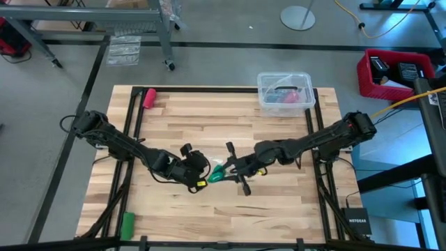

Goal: Roll bandage
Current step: Put the rolled green bandage into the transparent zip bag

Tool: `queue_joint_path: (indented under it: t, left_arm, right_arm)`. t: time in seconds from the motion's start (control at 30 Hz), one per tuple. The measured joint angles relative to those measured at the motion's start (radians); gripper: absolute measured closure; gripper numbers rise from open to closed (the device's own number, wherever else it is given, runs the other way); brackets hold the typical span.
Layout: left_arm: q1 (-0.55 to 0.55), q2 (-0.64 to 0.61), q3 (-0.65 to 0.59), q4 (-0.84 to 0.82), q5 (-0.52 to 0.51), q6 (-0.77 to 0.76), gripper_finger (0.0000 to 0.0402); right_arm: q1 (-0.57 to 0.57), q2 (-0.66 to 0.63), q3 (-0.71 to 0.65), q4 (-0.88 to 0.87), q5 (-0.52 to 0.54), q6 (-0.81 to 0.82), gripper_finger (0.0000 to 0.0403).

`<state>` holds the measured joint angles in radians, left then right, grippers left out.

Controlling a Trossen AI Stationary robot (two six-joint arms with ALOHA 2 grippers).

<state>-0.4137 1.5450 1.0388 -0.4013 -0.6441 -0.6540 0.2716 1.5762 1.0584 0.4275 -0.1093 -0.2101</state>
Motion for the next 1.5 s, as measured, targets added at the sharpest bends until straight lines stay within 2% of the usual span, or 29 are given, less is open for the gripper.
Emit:
queue_joint_path:
  t: [0.13, 0.43, 0.57, 0.87, 1.1, 1.37, 1.5]
  left_arm:
    - [-0.006, -0.008, 0.04, 0.003, 0.027, 0.007, 0.0399]
    - [-0.061, -0.082, 0.055, 0.066, 0.064, 0.087, 0.0399]
    - [-0.072, -0.086, 0.055, 0.103, 0.112, 0.114, 0.0399]
    - [-0.056, -0.086, 0.055, 0.16, 0.113, 0.138, 0.0399]
    - [-0.059, -0.086, 0.055, 0.157, 0.133, 0.139, 0.0399]
    - [-0.06, -0.092, 0.055, 0.154, 0.163, 0.131, 0.0399]
    - [-0.06, -0.118, 0.055, 0.148, 0.183, 0.115, 0.0399]
  right_arm:
    - [0.02, 0.027, 0.0, 0.104, -0.005, 0.006, 0.0307]
    - [0.037, 0.08, 0.0, 0.213, -0.048, -0.009, 0.0307]
    - [0.036, 0.08, 0.0, 0.226, -0.075, -0.037, 0.0307]
    - [0.036, 0.111, 0.0, 0.235, -0.094, -0.033, 0.0307]
    - [0.036, 0.112, 0.0, 0.165, -0.075, -0.035, 0.0307]
    - [0.038, 0.112, 0.0, 0.191, -0.042, -0.151, 0.0307]
    - [0.037, 0.111, 0.002, 0.166, -0.102, -0.268, 0.0307]
